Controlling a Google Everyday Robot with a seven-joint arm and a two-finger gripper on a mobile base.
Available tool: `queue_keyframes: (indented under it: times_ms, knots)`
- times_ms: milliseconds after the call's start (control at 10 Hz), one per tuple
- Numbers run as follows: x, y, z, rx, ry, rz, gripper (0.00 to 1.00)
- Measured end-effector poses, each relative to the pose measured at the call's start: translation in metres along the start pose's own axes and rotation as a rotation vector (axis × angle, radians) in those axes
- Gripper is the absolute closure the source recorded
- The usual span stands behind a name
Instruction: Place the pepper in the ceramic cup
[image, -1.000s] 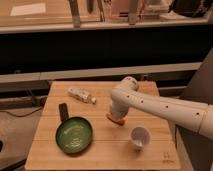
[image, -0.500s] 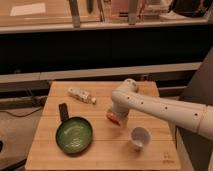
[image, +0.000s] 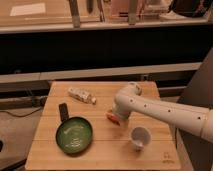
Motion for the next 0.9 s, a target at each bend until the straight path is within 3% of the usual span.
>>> queue_keyframes:
  times_ms: [300, 900]
  knots:
    - [0.004, -0.003, 0.012, 0.014, -0.057, 0.037, 0.2]
    - [0.018, -0.006, 0.026, 0.003, -0.1, 0.126, 0.2]
